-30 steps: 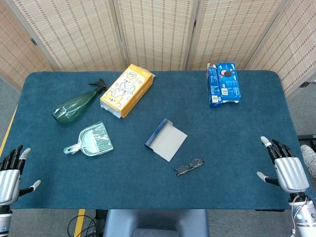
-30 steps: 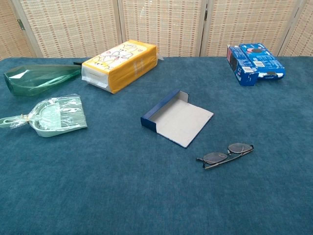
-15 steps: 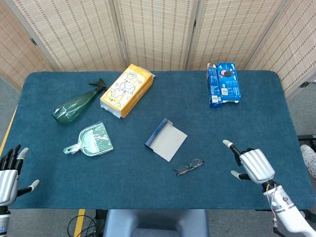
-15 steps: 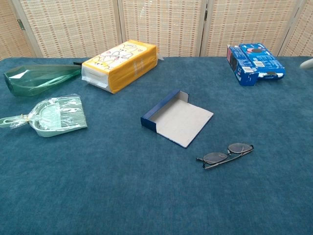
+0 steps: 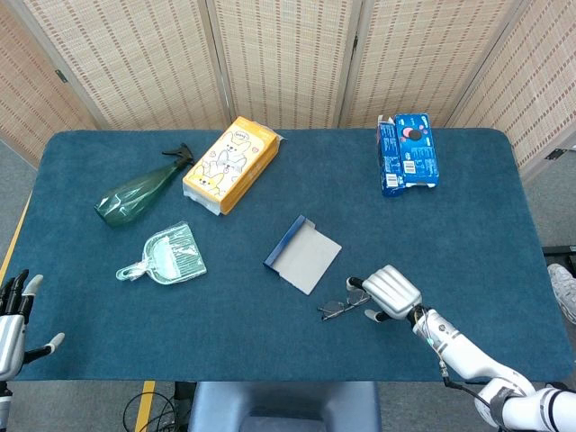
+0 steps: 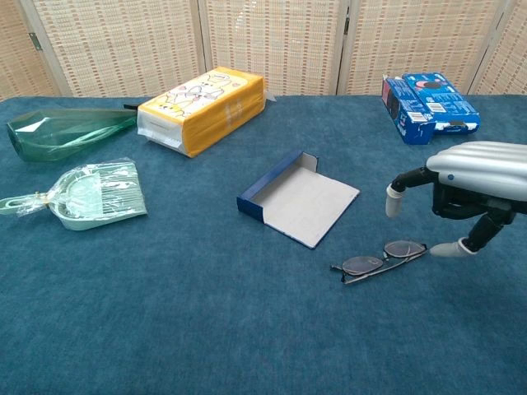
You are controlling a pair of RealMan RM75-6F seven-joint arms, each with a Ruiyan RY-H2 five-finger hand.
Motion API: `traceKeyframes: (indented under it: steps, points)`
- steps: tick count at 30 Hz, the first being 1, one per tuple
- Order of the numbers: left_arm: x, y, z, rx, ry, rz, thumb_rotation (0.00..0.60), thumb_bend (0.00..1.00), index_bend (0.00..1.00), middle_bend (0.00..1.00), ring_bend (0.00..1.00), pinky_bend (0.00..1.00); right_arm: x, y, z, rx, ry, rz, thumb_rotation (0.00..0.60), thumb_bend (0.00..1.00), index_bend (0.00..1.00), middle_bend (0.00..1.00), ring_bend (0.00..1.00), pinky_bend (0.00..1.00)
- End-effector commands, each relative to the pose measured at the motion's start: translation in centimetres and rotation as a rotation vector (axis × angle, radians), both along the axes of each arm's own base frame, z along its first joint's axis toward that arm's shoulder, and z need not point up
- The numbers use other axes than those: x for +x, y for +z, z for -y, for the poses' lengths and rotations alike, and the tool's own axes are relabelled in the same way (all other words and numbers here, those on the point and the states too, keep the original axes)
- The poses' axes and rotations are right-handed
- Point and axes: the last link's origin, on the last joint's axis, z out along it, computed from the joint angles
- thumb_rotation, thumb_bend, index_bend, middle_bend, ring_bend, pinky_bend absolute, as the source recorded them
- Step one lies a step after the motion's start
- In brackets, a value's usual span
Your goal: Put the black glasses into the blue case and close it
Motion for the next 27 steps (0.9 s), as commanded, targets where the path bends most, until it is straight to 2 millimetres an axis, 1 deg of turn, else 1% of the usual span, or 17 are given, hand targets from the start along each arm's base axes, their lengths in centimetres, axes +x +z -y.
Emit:
traceKeyframes:
  steps: [1,17,27]
  points:
    - [0.0,0.0,0.0,0.0,0.0,0.001,0.6,0.17,0.0,0.0,0.0,0.17,0.4,-0.7,0.6,0.015,0.013,-0.016,0.6,0.27,0.35,1.0,1.0,0.99]
    - [-0.3,-0.2,0.1,0.0,0.007,0.007,0.6,0.17,0.0,0.0,0.0,0.17,0.8,-3.6,1.8,0.084,0.028,-0.08,0.6,0.28,0.36,1.0,1.0,0.99]
    - [-0.6,-0.3,0.4,-0.001,0.021,0.009,0.6,0.17,0.0,0.0,0.0,0.17,1.1,-5.0,2.2,0.111,0.04,-0.11,0.6,0.29,0.38,1.0,1.0,0.99]
